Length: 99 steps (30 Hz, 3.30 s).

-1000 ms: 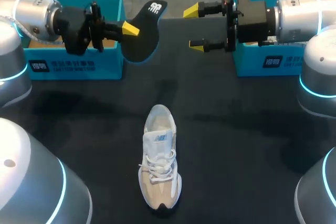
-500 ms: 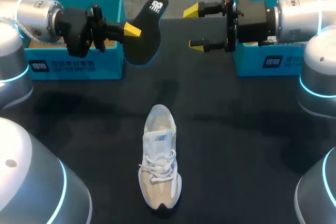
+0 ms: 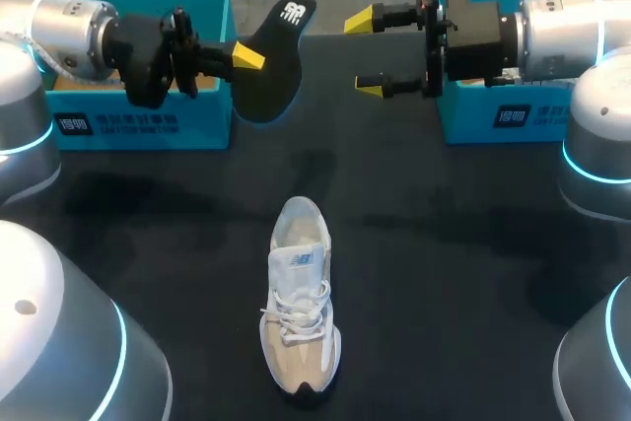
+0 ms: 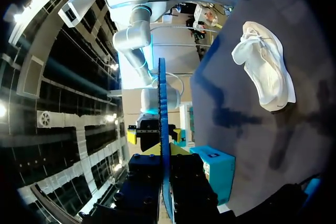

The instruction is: Take the shoe out of the shoebox, open the shoe tongue, remove and reinsert the insole, then place the shoe into the shoebox

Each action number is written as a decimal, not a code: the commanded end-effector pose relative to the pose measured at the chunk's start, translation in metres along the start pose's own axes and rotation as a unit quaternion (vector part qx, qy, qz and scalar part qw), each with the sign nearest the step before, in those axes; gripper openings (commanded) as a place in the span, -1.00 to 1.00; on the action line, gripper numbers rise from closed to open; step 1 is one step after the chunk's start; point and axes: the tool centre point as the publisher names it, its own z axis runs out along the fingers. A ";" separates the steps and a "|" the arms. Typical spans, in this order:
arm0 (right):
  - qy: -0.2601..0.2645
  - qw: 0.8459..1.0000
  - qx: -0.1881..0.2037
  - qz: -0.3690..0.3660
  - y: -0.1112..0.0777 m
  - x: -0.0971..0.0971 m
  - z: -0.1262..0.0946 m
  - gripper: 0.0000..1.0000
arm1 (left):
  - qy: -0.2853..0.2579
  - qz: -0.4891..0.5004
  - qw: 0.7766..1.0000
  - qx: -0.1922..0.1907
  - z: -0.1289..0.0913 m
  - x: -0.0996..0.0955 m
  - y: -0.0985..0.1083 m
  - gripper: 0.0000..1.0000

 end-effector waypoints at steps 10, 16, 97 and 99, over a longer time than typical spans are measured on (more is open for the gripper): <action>0.000 1.000 -0.001 0.000 0.000 0.000 0.001 1.00 | 0.000 0.001 1.000 0.000 0.001 0.001 0.001 -1.00; 0.002 1.000 -0.004 0.003 0.007 0.001 0.019 1.00 | 0.000 0.001 1.000 0.000 0.001 0.001 0.001 -1.00; 0.006 1.000 -0.016 0.017 -0.012 0.009 0.093 -0.51 | 0.000 0.001 1.000 0.000 0.001 0.001 0.001 -1.00; 0.006 1.000 -0.015 0.017 -0.013 0.008 0.094 -0.51 | 0.000 0.001 1.000 0.000 0.001 0.001 0.001 -1.00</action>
